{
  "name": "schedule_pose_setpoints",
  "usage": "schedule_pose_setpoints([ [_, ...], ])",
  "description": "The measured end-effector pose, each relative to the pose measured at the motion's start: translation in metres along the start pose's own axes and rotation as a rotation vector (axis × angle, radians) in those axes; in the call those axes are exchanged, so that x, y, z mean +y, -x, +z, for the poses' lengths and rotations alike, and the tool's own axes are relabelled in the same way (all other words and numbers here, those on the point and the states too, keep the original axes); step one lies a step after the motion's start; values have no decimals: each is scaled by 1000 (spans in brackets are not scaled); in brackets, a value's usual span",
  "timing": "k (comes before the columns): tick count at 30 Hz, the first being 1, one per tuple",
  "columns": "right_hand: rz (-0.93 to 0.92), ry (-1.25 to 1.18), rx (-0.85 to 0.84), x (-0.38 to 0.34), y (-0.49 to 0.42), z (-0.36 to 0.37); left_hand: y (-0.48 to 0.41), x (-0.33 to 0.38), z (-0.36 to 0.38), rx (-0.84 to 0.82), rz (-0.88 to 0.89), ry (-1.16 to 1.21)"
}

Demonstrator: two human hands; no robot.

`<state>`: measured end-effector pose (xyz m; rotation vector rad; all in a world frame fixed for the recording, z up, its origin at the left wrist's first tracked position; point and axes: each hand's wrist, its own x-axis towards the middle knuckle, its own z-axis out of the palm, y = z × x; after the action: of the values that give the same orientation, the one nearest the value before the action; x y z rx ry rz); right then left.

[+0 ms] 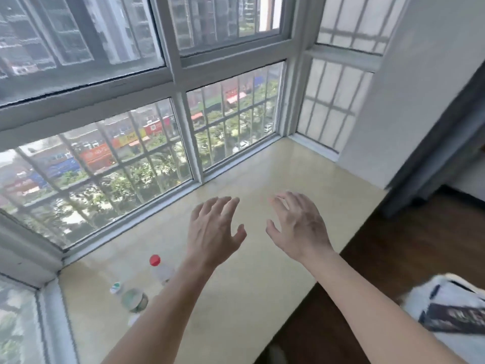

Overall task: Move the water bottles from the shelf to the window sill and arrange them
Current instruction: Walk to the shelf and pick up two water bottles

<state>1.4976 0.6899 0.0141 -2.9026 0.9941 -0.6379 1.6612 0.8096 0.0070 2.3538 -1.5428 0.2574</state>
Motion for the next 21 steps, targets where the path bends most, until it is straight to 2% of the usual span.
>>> schedule_pose_setpoints([
  [11, 485, 185, 17, 110, 135, -57, -19, 149, 42, -79, 416, 147],
  [21, 671, 237, 115, 216, 190, -70, -64, 276, 93, -101, 633, 213],
])
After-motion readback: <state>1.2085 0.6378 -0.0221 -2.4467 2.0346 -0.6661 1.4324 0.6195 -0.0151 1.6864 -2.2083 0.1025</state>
